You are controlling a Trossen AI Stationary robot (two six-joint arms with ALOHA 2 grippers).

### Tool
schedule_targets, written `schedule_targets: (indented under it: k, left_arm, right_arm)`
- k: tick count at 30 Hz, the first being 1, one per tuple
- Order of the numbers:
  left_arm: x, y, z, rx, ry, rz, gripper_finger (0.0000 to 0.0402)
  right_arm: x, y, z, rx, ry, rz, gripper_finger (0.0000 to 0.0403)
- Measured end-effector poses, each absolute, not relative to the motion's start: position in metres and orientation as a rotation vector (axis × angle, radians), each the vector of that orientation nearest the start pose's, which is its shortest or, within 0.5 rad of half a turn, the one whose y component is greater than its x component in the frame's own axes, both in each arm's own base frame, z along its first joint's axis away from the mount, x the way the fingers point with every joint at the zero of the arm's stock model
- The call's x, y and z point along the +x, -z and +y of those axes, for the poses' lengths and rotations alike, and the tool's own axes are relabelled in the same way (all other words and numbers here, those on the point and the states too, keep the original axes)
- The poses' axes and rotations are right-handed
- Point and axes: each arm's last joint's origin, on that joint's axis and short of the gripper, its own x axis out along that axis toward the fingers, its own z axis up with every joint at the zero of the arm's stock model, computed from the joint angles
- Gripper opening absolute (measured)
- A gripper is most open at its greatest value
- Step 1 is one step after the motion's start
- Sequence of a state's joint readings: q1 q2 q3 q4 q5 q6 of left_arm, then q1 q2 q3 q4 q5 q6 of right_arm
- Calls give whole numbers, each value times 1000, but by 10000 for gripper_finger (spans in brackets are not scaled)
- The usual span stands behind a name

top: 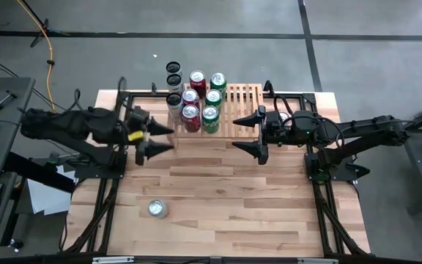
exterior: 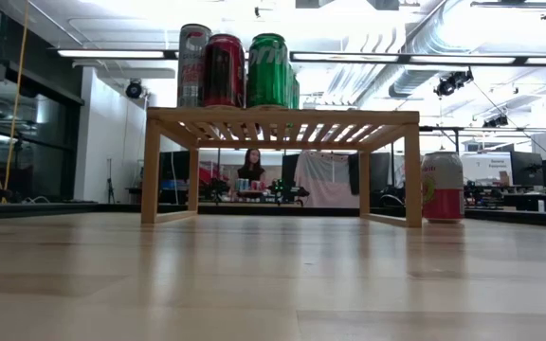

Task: Place canned beverage on shelf
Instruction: Put the bottom pink-white soda can on the shelf

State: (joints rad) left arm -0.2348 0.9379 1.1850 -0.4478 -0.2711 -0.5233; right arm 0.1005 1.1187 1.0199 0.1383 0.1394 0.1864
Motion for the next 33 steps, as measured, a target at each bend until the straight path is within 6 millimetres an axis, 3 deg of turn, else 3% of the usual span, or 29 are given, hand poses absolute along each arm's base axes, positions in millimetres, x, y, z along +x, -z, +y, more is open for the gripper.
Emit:
schedule_targets:
  k: [5,8,14,23,28,33]
  left_arm:
    - [182,-426,-60,-465,-80,525,319]
    - [181,-421,-78,-468,-94,709,319]
    - [181,-389,-124,-439,-101,1011,319]
    - [194,-334,-190,-83,-58,1258,319]
    - [207,-308,-206,43,-52,1326,319]
    - [212,-288,-204,65,-59,1390,319]
  right_arm:
    - [250,-380,21,191,35,-43,358]
    - [250,-380,21,191,35,-42,358]
    - [250,-380,21,187,36,-34,358]
    - [250,-379,21,186,36,-34,358]
    - [250,-379,21,198,36,-32,358]
    - [250,-377,21,230,38,-10,358]
